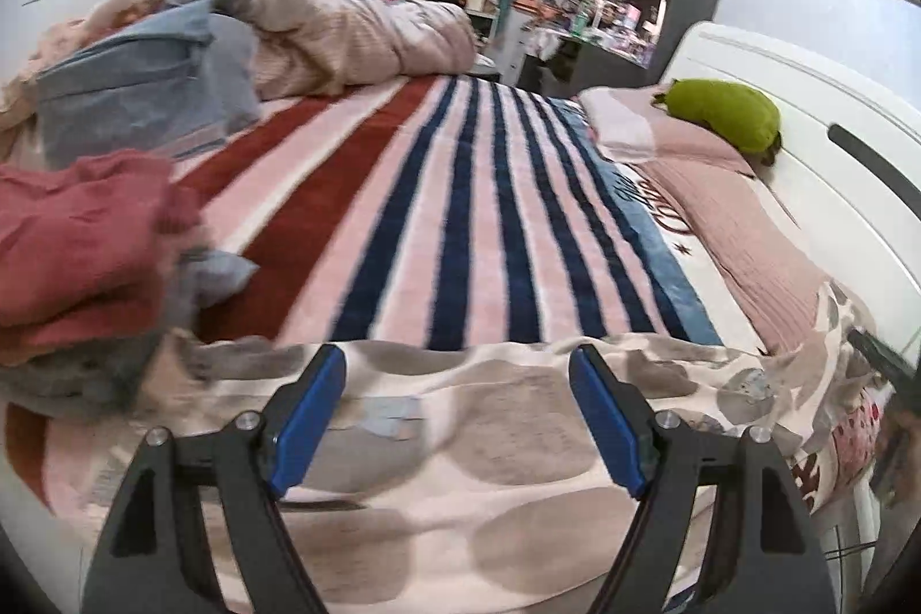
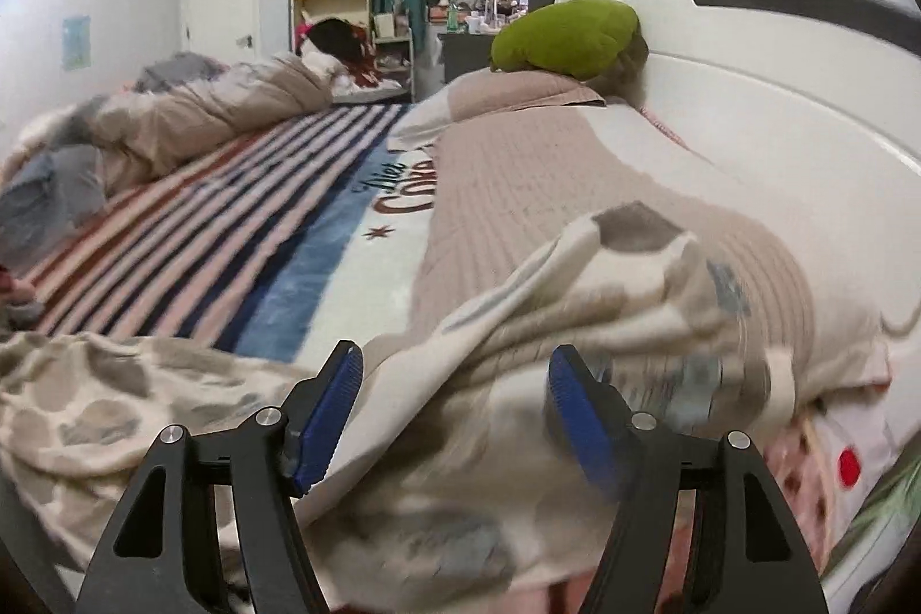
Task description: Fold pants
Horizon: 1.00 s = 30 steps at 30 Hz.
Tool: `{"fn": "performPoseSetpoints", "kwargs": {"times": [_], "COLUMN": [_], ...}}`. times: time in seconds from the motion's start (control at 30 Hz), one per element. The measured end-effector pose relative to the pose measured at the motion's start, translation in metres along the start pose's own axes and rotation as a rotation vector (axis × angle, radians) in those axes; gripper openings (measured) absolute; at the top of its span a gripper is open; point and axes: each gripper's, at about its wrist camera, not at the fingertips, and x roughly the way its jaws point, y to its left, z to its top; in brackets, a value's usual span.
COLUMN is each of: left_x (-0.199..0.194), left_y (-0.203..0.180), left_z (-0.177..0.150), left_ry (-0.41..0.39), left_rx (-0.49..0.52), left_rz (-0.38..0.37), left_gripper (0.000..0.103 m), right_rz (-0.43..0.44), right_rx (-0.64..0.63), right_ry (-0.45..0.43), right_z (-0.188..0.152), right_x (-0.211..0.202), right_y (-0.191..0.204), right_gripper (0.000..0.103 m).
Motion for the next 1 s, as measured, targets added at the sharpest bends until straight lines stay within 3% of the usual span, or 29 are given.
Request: {"fn": "performPoseSetpoints", "kwargs": {"times": [0.17, 0.27, 0.5, 0.6, 0.67, 0.7, 0.87, 1.0], "left_x": [0.021, 0.031, 0.055, 0.062, 0.065, 0.066, 0.059, 0.045], "left_y": [-0.022, -0.028, -0.038, -0.042, -0.044, -0.045, -0.05, -0.053], "left_z": [0.002, 0.004, 0.007, 0.009, 0.01, 0.011, 0.013, 0.014], "left_ry": [0.026, 0.033, 0.043, 0.035, 0.031, 0.031, 0.016, -0.008], "left_rx": [0.016, 0.011, -0.009, -0.008, -0.008, -0.008, 0.006, 0.012], "left_rz": [-0.042, -0.059, -0.078, -0.075, -0.074, -0.075, -0.081, -0.074], "left_gripper": [0.077, 0.077, 0.077, 0.077, 0.077, 0.077, 0.077, 0.077], "right_rz": [-0.044, -0.113, -0.158, -0.2, -0.236, -0.233, -0.196, -0.159], "right_rx": [0.015, 0.044, 0.021, -0.014, -0.032, -0.02, 0.059, 0.129], "right_ry": [0.052, 0.071, 0.105, 0.113, 0.087, 0.077, -0.038, -0.156], "right_z": [0.027, 0.04, 0.05, 0.046, 0.042, 0.04, 0.037, 0.032], "right_x": [0.035, 0.054, 0.087, 0.098, 0.097, 0.095, 0.066, 0.015], "right_y": [-0.016, -0.029, -0.034, -0.034, -0.036, -0.038, -0.05, -0.062], "right_gripper": [0.064, 0.064, 0.062, 0.042, 0.01, 0.002, 0.0, 0.0]}}
